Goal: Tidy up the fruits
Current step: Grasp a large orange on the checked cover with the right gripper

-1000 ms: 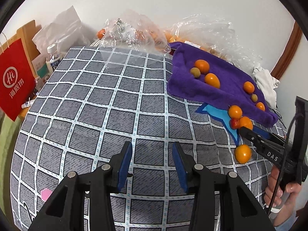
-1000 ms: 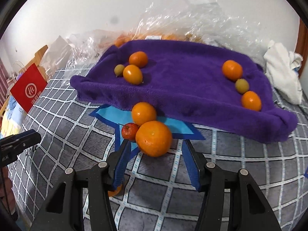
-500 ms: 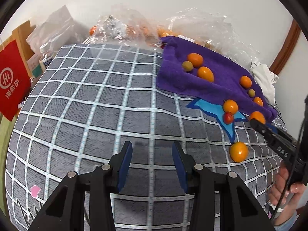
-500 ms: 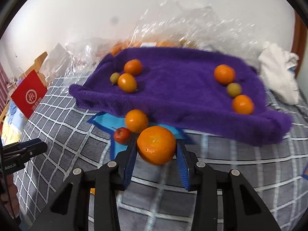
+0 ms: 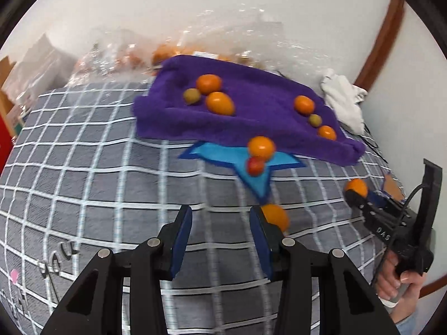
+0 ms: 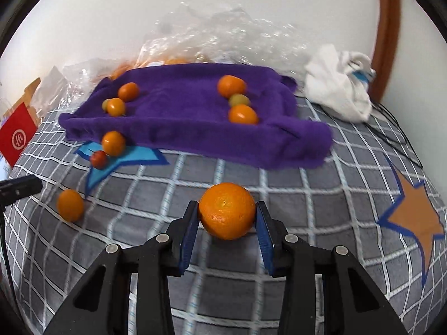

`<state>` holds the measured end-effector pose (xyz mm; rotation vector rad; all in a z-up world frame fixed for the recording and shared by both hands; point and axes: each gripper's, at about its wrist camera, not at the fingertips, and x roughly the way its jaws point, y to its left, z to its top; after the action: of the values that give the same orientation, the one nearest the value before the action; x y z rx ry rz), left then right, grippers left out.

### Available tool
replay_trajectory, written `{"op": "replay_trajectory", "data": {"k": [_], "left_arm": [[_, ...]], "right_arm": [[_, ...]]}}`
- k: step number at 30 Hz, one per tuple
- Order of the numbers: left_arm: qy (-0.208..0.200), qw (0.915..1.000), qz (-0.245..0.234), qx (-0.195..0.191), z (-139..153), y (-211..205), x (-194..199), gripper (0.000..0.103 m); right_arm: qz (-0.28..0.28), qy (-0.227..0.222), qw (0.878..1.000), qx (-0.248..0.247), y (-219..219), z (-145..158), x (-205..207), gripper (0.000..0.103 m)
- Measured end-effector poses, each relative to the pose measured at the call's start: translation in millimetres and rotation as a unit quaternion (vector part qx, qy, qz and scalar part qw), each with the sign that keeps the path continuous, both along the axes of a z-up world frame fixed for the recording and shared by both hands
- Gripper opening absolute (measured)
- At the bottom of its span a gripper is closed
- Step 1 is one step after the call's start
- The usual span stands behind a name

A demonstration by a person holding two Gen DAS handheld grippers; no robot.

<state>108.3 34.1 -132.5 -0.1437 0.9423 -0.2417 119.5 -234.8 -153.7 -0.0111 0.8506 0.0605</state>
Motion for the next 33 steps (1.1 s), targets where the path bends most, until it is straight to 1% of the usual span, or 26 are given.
{"op": "replay_trajectory", "data": {"k": [1,2,5,9,13,15,19,21,23,24,27,30,33], "left_arm": [[0.003,1.0000,-0.004,0.000,0,-5,2,0.047],[0.006,0.9999,-0.008,0.000,-1,-9,3,0.048],[0.014,0.9997,-0.018,0.010,-4,-26,6,0.048],[0.022,0.9992,-0.031,0.008,-9,-45,8,0.048],[0.032,0.9986,-0.031,0.029,-17,-59,10,0.048],[0.035,0.9984,-0.028,0.034,-21,-63,11,0.048],[0.027,0.9988,-0.014,0.039,-26,-65,10,0.048],[0.022,0.9988,-0.009,0.042,-26,-66,9,0.047],[0.016,0.9987,-0.004,0.048,-26,-65,7,0.039],[0.011,0.9984,0.000,0.055,-27,-65,6,0.033],[0.003,0.9985,-0.006,0.054,-26,-59,2,0.033],[-0.007,0.9979,0.003,0.065,-23,-49,1,0.033],[-0.012,0.9976,0.020,0.066,-20,-32,9,0.033]], "right_arm": [[-0.001,0.001,1.000,0.005,-4,-1,-1,0.040],[-0.002,0.002,1.000,0.009,-8,-2,-3,0.040],[-0.005,-0.001,1.000,0.014,-18,-4,-6,0.040],[-0.006,-0.002,1.000,0.026,-26,-6,-7,0.040],[-0.002,-0.003,0.999,0.048,-31,-6,-8,0.040],[0.002,0.000,0.998,0.064,-34,-7,-7,0.040],[0.002,0.004,0.996,0.090,-39,-9,-7,0.040],[0.002,0.004,0.995,0.096,-40,-9,-8,0.040],[0.002,0.006,0.995,0.097,-40,-9,-8,0.040],[0.002,0.006,0.995,0.097,-40,-9,-8,0.040],[0.003,0.006,0.995,0.099,-39,-9,-7,0.040],[0.003,0.005,0.995,0.097,-39,-8,-8,0.040],[0.002,0.002,0.998,0.071,-32,-6,-9,0.040]]}}
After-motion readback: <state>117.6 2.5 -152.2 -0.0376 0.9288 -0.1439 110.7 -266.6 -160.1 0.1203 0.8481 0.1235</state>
